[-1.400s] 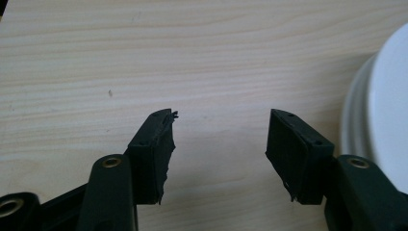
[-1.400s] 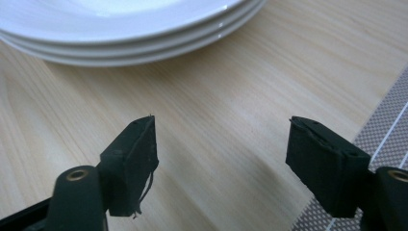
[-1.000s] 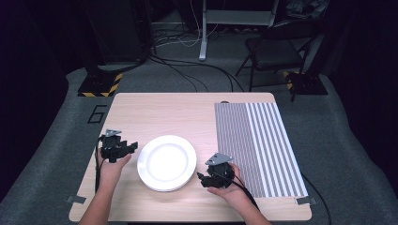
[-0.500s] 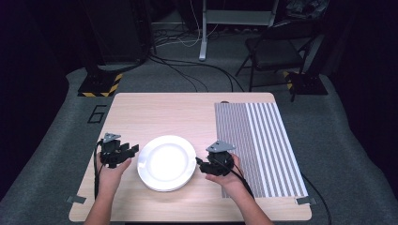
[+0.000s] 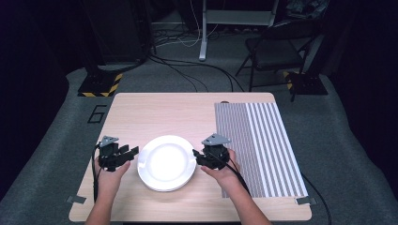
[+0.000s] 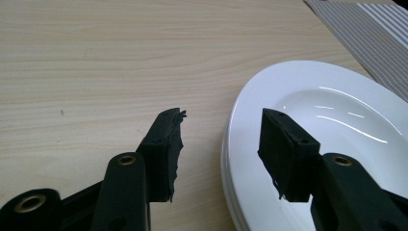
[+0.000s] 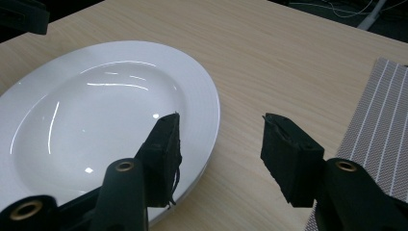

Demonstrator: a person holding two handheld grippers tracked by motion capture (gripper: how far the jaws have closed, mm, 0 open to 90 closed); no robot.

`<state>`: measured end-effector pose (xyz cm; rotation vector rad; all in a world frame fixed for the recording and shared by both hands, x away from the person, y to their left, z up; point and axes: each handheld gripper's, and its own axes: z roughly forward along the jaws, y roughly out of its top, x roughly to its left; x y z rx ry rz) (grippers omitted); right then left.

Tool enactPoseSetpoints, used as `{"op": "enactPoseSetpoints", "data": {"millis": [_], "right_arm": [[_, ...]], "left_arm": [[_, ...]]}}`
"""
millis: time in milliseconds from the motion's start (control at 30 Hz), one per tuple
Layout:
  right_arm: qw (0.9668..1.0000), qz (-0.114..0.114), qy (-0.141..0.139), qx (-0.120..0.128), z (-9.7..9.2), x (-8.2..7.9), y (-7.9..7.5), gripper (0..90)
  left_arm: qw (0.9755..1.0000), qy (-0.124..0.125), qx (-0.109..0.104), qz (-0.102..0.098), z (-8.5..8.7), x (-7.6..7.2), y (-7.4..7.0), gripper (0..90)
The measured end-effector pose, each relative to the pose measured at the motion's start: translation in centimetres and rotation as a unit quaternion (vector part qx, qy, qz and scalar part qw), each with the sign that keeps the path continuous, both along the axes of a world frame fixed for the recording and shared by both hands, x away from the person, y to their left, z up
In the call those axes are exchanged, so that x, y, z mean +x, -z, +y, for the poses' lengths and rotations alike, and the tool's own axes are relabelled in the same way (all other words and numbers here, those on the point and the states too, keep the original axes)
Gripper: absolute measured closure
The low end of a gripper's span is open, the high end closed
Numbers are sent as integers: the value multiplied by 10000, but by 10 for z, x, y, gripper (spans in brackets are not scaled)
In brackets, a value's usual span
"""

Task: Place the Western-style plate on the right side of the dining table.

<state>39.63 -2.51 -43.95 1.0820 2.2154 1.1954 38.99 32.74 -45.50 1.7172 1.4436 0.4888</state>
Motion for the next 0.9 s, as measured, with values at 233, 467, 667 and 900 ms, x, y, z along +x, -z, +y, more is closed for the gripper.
{"op": "enactPoseSetpoints", "data": {"millis": [233, 467, 667, 900], "right_arm": [[9991, 299, -77, 299, 3, 7, -2, 483], [9990, 354, -151, 209, 3, 2, 10, 494], [9990, 404, -91, 173, 0, 3, 19, 509], [9987, 436, 37, 254, -2, 3, 23, 504]], "left_arm": [[9999, -69, -95, -1, 1, -3, 4, 512], [10000, 19, -6, 4, -3, -4, 7, 527], [10000, 47, 2, 53, -4, -4, 10, 529], [9980, -6, -541, 312, 0, -7, 13, 627]]}}
